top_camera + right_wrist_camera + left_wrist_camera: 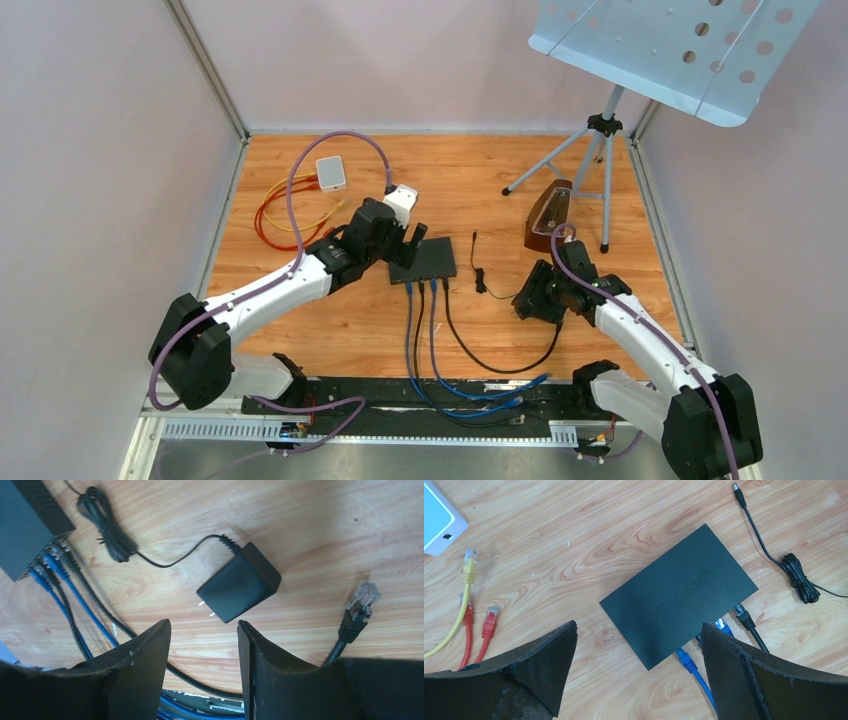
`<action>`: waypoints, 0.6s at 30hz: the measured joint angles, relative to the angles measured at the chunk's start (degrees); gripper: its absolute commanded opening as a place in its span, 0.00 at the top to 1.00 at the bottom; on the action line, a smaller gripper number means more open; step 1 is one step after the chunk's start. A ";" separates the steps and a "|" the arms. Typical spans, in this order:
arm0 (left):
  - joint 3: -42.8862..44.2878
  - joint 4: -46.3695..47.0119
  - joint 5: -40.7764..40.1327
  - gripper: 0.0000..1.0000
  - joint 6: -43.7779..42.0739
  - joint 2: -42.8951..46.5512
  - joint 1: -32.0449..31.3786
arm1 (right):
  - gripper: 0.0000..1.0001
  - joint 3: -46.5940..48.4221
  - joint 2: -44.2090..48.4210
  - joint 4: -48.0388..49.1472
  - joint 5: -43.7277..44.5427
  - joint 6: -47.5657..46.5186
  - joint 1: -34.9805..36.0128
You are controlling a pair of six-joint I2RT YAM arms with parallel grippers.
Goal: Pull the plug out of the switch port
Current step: Place the plug at the center of the board, then pull the connector from the switch port.
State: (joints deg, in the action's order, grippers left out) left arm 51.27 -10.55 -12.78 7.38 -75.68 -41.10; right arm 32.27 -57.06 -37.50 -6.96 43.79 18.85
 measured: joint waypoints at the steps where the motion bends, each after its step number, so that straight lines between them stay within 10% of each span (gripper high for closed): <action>1: 0.00 0.02 -0.15 0.00 0.09 0.00 0.07 | 0.49 -0.35 -0.24 0.02 0.22 0.70 0.00; 18: -0.02 0.59 -1.20 0.00 2.19 0.35 0.98 | 0.48 8.48 -23.04 12.07 3.08 -6.16 -2.47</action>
State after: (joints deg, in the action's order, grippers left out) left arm 51.24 -9.96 -13.98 9.56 -75.33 -40.12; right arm 40.75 -80.09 -25.43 -3.88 37.63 16.38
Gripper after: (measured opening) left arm 0.998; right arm 0.520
